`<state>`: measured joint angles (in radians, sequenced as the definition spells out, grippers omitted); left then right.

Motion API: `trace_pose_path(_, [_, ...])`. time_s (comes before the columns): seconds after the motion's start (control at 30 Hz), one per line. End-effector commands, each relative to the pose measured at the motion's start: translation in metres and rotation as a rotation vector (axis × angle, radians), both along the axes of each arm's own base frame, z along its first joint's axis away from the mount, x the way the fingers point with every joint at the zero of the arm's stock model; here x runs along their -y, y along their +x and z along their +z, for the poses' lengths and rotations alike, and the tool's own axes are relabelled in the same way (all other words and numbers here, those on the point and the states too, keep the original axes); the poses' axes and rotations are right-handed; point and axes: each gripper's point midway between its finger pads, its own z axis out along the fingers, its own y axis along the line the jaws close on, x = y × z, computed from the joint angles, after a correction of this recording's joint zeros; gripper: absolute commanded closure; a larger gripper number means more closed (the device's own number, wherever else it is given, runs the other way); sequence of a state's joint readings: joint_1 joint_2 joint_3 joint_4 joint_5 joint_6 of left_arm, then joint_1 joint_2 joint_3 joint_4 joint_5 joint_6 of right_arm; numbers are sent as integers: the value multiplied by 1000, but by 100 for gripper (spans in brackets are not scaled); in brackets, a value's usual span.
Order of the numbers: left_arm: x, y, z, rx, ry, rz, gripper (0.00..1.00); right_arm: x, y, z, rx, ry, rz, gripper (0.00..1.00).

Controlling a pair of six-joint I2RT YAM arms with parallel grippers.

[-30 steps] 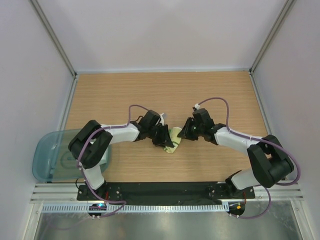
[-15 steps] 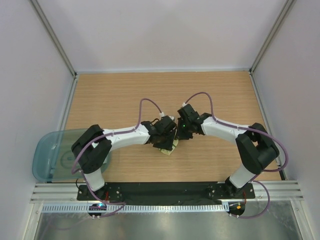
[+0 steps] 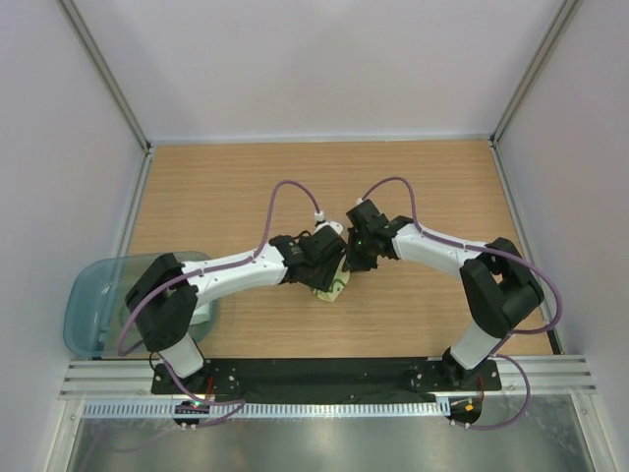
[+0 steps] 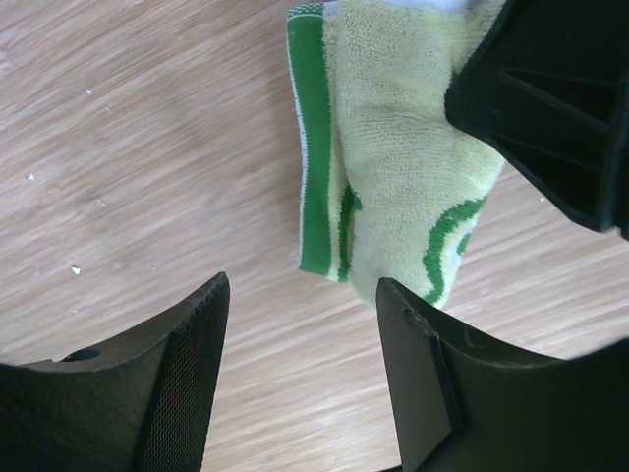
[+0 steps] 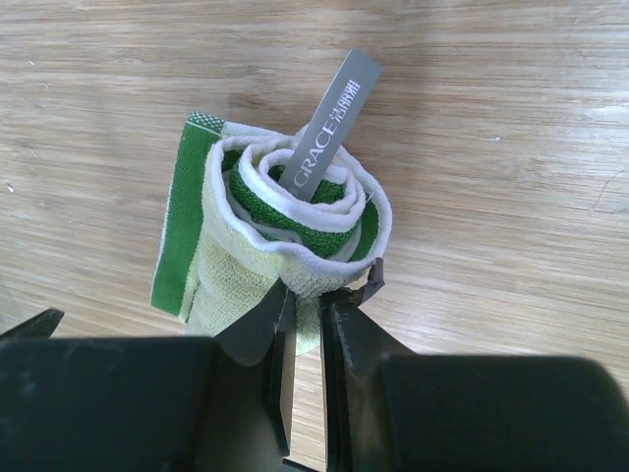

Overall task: Roll the towels
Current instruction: Roll the towel

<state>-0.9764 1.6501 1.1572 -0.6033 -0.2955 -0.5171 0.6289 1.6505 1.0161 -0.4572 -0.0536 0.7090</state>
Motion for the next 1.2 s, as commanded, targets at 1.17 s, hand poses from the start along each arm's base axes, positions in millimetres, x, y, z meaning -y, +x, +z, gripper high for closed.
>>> trace_pose_path(1.17, [29, 24, -59, -149, -209, -21, 32, -3, 1, 11, -7, -21, 27, 92])
